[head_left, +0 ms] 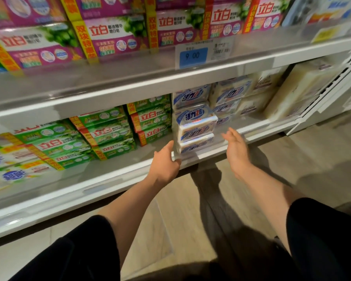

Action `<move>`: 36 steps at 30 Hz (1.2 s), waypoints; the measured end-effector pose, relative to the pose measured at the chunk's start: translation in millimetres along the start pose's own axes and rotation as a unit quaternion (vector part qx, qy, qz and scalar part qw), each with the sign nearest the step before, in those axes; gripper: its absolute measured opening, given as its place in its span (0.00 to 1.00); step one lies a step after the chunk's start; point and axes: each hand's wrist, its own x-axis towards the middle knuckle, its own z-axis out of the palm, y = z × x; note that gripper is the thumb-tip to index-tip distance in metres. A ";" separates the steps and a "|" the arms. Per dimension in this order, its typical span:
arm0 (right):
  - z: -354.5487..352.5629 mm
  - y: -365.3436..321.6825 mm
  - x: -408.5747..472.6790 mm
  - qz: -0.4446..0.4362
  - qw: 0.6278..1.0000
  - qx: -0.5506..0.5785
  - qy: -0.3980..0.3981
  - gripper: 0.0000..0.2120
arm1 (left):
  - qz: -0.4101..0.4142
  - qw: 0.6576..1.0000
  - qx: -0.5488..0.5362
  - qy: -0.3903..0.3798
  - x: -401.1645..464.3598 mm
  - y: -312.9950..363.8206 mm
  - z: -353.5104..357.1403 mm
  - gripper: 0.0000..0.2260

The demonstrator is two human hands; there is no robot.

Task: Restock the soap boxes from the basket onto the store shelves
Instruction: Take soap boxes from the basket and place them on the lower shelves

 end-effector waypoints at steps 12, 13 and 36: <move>-106.6 -180.3 -157.6 -0.153 0.984 -0.095 0.016 0.18 | 0.145 0.986 -0.082 0.024 -154.7 143.5 -56.2 0.20; -126.6 -194.7 -172.3 -0.177 0.978 -0.105 0.022 0.19 | 0.158 0.983 -0.092 0.018 -166.8 159.6 -52.8 0.20; -499.6 -82.6 -398.1 -0.128 0.917 -0.358 0.120 0.36 | 0.380 0.869 0.254 -0.192 -325.0 308.7 84.8 0.40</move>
